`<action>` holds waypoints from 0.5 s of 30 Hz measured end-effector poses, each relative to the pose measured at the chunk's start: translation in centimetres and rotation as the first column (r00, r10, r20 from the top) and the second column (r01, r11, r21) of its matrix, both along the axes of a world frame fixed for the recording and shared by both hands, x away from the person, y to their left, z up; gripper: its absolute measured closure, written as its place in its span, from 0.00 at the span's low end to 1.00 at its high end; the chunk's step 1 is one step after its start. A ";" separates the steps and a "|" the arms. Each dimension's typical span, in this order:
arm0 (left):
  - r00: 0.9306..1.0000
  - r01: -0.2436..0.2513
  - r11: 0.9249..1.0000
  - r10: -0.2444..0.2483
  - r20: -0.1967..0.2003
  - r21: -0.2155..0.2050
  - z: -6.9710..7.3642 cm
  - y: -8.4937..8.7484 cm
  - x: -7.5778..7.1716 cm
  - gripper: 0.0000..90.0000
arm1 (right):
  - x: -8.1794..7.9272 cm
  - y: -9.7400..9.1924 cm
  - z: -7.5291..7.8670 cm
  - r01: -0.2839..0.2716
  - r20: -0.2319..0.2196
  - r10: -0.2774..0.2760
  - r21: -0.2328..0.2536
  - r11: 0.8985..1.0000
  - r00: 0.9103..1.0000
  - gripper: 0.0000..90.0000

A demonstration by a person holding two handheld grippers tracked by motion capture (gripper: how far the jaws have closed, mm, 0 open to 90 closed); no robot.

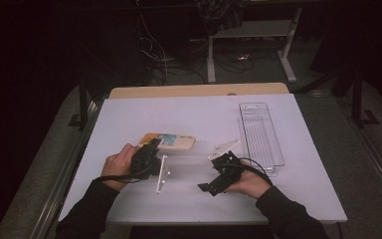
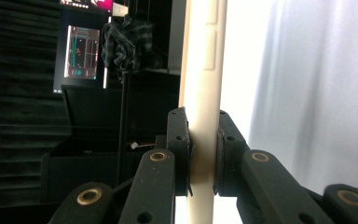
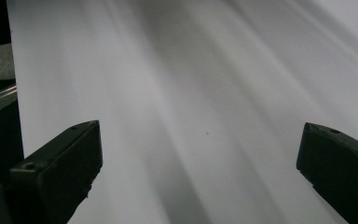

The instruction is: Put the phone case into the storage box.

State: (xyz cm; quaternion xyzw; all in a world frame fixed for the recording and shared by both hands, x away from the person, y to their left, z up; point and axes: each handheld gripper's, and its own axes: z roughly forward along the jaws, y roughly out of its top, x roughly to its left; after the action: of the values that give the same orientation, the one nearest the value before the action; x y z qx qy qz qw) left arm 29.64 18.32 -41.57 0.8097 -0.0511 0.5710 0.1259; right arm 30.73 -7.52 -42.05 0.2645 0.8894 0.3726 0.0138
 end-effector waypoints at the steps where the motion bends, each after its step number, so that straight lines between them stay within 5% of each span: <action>1: 1.000 0.000 1.000 0.000 -0.005 -0.008 0.0 0.0 0.0 0.89 | 0.0 0.0 -0.1 0.000 0.002 0.000 -0.004 1.000 1.000 0.00; 15: 0.998 -0.015 0.993 0.008 -0.065 -0.117 0.5 0.1 0.3 0.89 | 0.4 0.1 -0.5 0.009 -0.003 -0.009 -0.018 1.000 1.000 0.00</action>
State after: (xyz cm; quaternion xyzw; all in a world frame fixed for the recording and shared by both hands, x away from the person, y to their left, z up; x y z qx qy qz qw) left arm 29.98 18.47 -41.11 0.8192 -0.0087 0.5471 0.1716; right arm 31.08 -7.43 -42.50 0.2688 0.8915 0.3641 0.0165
